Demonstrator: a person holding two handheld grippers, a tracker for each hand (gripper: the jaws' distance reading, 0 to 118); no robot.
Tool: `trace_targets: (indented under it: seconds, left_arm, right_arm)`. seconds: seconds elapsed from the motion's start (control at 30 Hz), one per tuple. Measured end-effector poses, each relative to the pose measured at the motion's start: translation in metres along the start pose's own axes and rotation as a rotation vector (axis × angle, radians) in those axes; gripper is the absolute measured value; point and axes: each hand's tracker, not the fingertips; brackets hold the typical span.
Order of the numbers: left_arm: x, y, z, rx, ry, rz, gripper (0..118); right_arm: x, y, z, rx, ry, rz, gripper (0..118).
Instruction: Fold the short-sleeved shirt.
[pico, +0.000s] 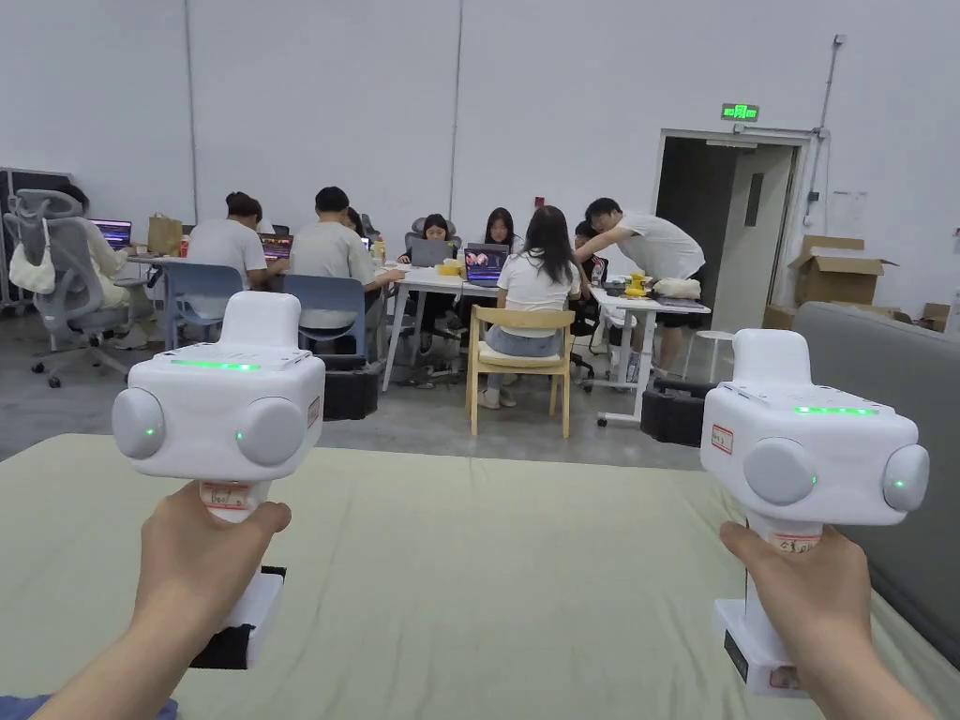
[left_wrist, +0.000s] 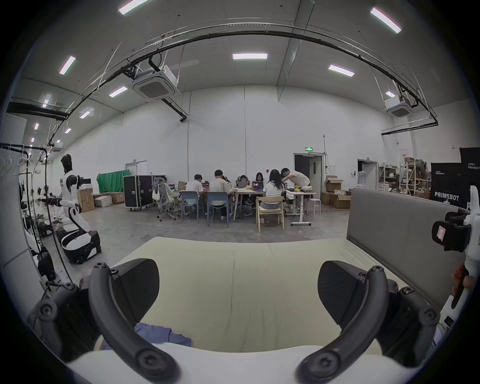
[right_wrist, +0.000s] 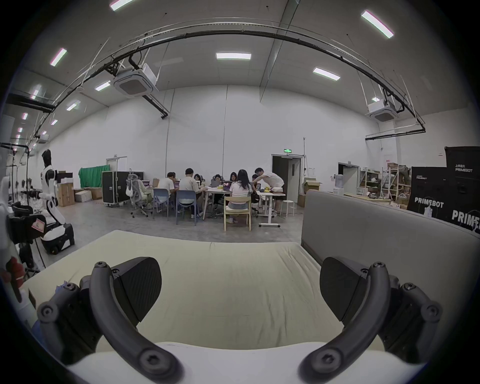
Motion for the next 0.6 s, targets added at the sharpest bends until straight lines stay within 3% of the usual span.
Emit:
trace_targets:
  seconds: [0.27, 0.3, 0.33, 0.37, 0.4, 0.43, 0.47, 0.5, 0.57, 0.6]
  left_arm:
    - [0.003, 0.002, 0.001, 0.009, -0.012, -0.027, 118]
    - [0.003, 0.003, 0.002, 0.004, -0.018, -0.035, 118]
    - [0.005, 0.004, 0.003, 0.000, -0.018, -0.046, 116]
    - [0.007, 0.003, 0.004, 0.004, -0.017, -0.057, 73]
    - [0.008, 0.002, 0.007, 0.017, -0.029, -0.064, 11]
    - [0.011, 0.002, 0.009, 0.030, -0.024, -0.074, 11]
    - [0.014, 0.002, 0.006, 0.016, 0.001, -0.083, 0]
    - [0.015, 0.000, 0.008, 0.018, 0.021, -0.068, 0]
    - [0.012, -0.002, 0.006, -0.021, -0.083, -0.033, 0]
    - [0.014, -0.002, 0.006, -0.021, -0.074, -0.038, 0]
  right_arm:
    - [0.001, 0.002, 0.002, -0.004, 0.008, 0.011, 118]
    - [0.001, 0.001, 0.003, -0.001, 0.008, 0.009, 116]
    - [0.000, 0.000, 0.004, 0.003, 0.004, 0.015, 102]
    - [-0.002, -0.002, 0.006, 0.011, -0.039, 0.054, 47]
    - [-0.005, -0.005, 0.008, 0.035, -0.064, 0.079, 4]
    - [-0.007, -0.009, 0.009, 0.045, -0.108, 0.102, 4]
    - [-0.009, -0.012, 0.008, 0.018, -0.148, 0.105, 4]
    - [-0.006, -0.017, 0.009, 0.001, -0.175, 0.065, 4]
    - [0.012, -0.025, 0.012, -0.030, 0.054, -0.054, 3]
    - [0.017, -0.030, 0.008, -0.047, 0.095, -0.094, 3]
